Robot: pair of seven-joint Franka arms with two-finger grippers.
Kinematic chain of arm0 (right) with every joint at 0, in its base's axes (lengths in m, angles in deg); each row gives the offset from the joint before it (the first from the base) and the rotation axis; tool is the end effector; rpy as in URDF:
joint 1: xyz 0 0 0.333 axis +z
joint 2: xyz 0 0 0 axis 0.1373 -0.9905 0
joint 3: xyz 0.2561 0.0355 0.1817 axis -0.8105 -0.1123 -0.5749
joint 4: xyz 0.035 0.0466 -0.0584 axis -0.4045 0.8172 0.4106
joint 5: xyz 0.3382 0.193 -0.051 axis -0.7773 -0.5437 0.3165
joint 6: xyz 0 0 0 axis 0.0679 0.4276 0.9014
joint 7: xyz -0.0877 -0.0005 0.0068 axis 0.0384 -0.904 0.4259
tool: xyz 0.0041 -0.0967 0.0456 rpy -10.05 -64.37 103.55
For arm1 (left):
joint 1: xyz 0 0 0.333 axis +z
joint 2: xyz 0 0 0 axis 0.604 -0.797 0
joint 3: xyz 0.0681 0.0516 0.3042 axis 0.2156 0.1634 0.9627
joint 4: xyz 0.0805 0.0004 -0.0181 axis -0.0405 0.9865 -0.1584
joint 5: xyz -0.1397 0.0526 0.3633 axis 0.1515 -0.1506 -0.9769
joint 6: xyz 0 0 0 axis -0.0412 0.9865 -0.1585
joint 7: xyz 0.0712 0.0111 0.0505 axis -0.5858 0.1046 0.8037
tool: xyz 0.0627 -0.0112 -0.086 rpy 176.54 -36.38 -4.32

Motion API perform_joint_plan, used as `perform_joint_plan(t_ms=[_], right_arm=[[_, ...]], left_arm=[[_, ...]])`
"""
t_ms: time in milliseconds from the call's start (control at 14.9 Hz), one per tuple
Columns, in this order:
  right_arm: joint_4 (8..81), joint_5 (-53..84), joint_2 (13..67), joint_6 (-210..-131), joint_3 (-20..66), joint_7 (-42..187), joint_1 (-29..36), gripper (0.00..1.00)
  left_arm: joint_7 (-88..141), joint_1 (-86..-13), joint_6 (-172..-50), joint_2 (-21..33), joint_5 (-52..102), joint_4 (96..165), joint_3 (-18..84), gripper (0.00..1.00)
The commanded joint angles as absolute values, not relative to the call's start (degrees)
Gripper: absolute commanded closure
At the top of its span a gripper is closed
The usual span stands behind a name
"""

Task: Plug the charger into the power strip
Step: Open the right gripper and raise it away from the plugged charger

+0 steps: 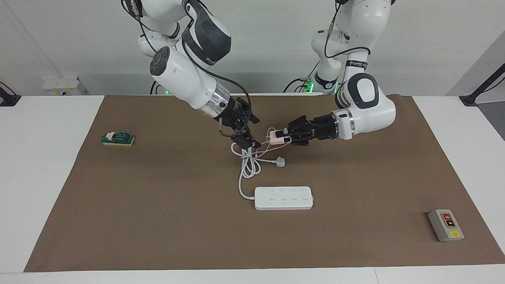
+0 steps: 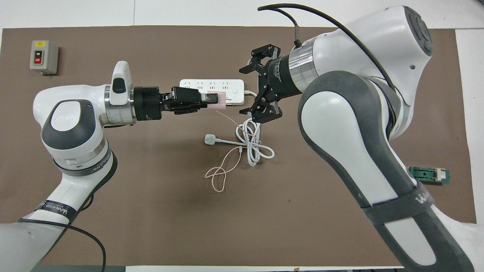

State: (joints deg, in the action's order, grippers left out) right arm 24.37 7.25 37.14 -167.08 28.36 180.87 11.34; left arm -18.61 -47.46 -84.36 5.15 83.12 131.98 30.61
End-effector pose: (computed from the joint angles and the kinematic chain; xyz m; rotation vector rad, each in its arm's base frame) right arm 0.6209 0.2771 0.5408 -1.7853 1.8501 0.6349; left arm 0.5697 -0.2249 0.4309 1.8450 -0.0235 0.0165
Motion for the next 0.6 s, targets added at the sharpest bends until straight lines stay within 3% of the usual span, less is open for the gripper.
perform_joint_plan(t_ms=[0, 536], right_arm=[[23.0, 8.1, 37.3, -164.6, 28.1, 181.8, 7.3, 0.00], [19.0, 11.6, 37.5, -155.3, 28.2, 173.1, -0.7, 0.00]], left_arm=[[-17.8, -46.4, -83.8, 4.7, 73.7, 129.5, 30.4, 1.00], [-17.5, -50.9, -84.5, 2.3, 42.4, 124.8, 30.2, 1.00]])
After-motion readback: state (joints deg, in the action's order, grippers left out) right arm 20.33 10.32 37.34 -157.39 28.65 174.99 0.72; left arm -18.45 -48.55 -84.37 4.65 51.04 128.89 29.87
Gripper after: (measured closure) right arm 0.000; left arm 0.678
